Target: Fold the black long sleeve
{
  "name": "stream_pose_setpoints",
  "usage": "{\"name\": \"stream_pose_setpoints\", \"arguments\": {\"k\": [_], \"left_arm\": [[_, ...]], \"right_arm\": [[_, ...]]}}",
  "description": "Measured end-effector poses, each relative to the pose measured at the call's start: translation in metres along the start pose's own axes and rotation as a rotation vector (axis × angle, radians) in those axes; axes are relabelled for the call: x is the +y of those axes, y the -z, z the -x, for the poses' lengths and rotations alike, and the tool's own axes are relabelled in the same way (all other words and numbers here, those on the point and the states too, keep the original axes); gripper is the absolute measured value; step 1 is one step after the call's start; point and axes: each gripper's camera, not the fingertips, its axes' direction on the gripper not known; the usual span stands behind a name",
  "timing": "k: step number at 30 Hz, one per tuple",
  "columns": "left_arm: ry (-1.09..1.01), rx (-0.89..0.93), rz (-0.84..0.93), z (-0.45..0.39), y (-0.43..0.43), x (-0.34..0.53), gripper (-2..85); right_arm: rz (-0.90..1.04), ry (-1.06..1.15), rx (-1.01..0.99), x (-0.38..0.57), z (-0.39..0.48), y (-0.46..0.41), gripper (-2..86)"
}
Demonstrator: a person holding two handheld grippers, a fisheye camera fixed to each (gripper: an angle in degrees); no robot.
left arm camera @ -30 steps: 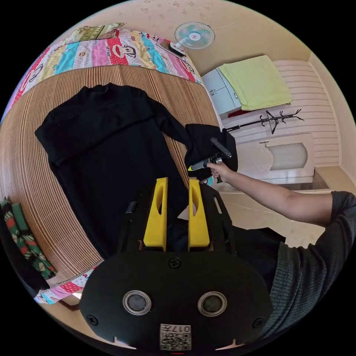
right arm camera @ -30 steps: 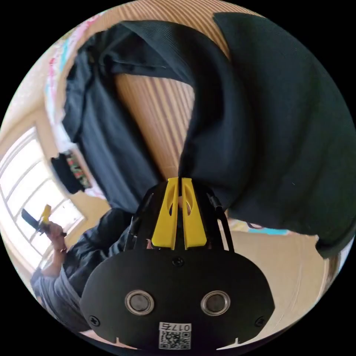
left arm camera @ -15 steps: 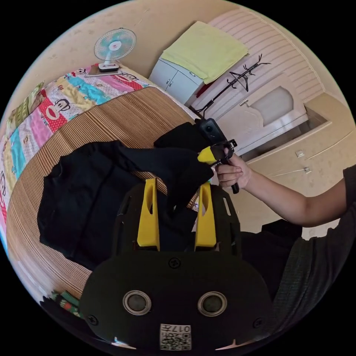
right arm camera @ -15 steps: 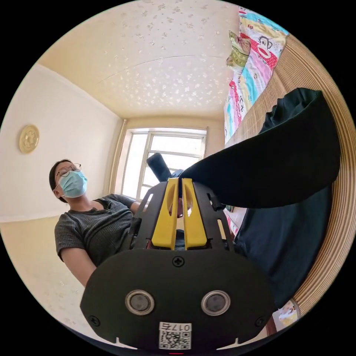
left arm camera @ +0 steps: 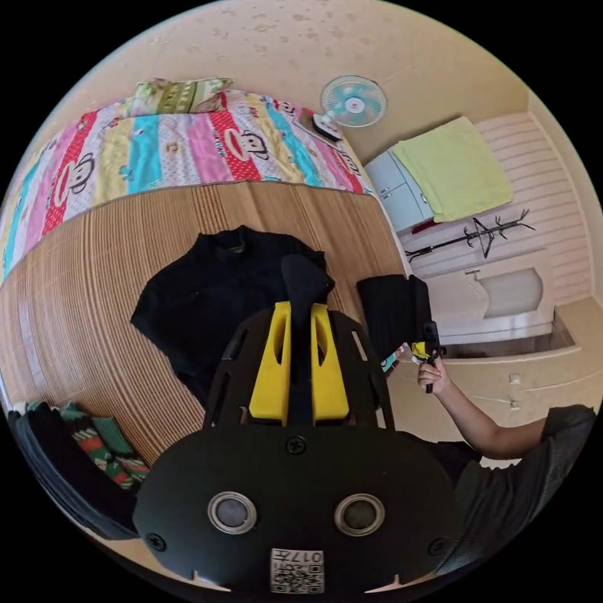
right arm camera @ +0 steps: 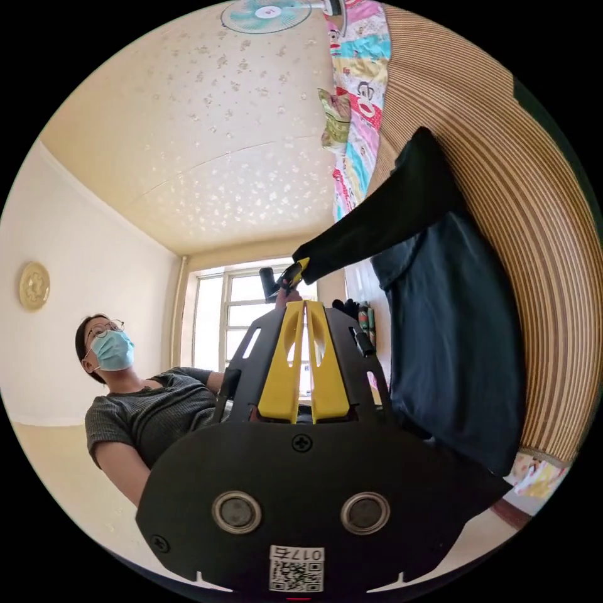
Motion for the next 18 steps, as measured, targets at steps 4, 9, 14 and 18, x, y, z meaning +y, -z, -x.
{"name": "stream_pose_setpoints", "arguments": {"k": [4,9,14,18], "left_arm": [[0.261,-0.023,0.031,0.09,-0.019,0.053,8.0],[0.476,0.069,0.099,0.153,-0.049,0.145,12.3],[0.384,0.125,0.348,0.154,-0.103,0.223,15.4],[0.42,0.139,0.459,0.158,-0.126,0.276,16.8]], "right_arm": [[-0.027,-0.131,0.098,0.005,-0.026,-0.002,0.8],[-0.003,-0.326,0.452,0.004,-0.045,0.002,2.7],[0.135,-0.447,0.799,-0.002,-0.057,0.001,7.0],[0.308,-0.51,0.977,-0.01,-0.073,-0.012,10.5]]}}
